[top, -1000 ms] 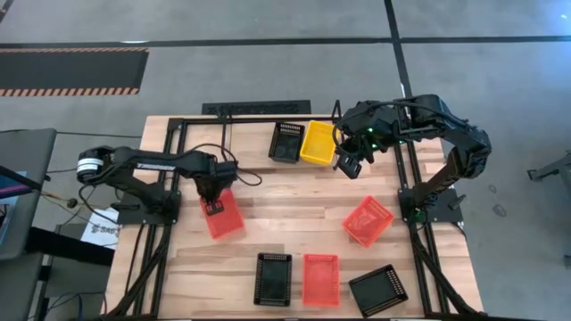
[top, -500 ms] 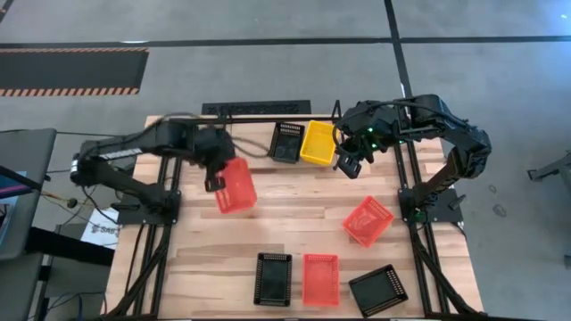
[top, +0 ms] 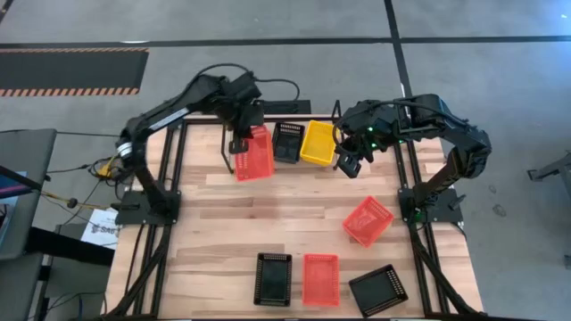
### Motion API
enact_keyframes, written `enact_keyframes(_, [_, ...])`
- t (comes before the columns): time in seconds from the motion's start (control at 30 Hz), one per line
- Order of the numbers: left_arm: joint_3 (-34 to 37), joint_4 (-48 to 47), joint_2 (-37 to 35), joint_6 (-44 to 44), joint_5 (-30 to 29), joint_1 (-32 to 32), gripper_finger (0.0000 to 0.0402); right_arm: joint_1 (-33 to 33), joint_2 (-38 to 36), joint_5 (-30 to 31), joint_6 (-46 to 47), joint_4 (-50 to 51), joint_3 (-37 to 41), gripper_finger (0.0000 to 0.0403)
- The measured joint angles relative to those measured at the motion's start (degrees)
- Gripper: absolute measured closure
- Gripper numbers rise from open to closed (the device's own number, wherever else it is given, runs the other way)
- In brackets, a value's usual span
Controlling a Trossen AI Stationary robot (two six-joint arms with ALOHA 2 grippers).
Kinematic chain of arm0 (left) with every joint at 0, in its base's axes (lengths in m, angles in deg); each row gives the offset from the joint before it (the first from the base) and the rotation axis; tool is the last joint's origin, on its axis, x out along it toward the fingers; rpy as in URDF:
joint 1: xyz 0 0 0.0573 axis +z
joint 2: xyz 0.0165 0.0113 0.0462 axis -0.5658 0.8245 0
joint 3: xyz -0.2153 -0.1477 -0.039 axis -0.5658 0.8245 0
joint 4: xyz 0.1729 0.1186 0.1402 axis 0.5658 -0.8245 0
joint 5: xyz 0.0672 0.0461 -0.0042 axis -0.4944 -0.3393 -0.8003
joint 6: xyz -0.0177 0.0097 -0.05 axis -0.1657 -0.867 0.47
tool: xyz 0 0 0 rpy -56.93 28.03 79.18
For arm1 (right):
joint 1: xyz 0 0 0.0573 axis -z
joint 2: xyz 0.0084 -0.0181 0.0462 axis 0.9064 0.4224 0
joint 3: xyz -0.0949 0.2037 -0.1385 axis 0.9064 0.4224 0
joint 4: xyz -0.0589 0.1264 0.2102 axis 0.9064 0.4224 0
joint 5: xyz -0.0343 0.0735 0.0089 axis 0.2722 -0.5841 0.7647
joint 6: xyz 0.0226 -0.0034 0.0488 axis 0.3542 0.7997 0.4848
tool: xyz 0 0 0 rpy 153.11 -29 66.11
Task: Stack baskets on shelf by color
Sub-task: Put the left orange basket on the shelf
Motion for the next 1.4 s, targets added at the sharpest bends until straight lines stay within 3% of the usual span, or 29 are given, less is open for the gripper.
enact_keyframes(0.3, [0.5,-1.5,10.4,-2.7,-5.1,5.6,0.0401,-0.1,0.0,0.1,0.0,0.0,0.0,0.0330])
enact_keyframes(0.6, [0.5,-0.5,16.2,-7.1,-16.1,6.3,0.0401,-0.1,0.0,0.2,0.0,0.4,0.0,0.0330])
enact_keyframes(1.4, [0.5,3.7,23.2,-9.8,-12.5,10.4,0.0401,-0.1,0.0,0.3,0.0,0.4,0.0,0.0330])
